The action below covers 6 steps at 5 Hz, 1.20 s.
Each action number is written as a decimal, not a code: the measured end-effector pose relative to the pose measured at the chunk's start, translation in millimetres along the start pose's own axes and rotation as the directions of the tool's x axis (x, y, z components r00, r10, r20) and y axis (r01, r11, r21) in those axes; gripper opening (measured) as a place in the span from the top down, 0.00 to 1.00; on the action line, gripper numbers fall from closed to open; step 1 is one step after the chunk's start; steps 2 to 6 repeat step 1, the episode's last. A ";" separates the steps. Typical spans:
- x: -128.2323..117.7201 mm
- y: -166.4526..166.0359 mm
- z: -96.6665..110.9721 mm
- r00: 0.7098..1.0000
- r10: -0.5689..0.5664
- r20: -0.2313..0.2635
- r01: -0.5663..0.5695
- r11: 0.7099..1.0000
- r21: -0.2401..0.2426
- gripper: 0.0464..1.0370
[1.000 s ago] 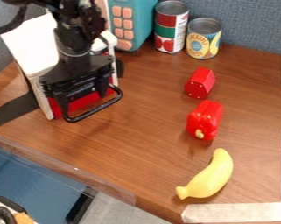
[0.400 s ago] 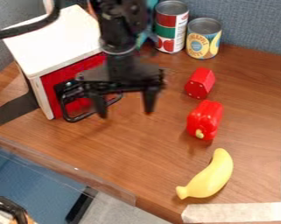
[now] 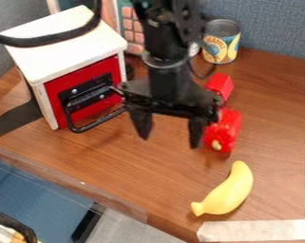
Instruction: Close the drawer
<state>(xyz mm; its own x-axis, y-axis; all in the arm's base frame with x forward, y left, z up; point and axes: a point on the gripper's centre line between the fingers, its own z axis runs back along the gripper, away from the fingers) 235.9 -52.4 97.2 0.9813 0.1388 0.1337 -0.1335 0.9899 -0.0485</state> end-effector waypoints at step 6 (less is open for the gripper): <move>-9.4 -14.6 5.9 0.993 -0.119 -0.004 0.119 0.993 0.000 0.04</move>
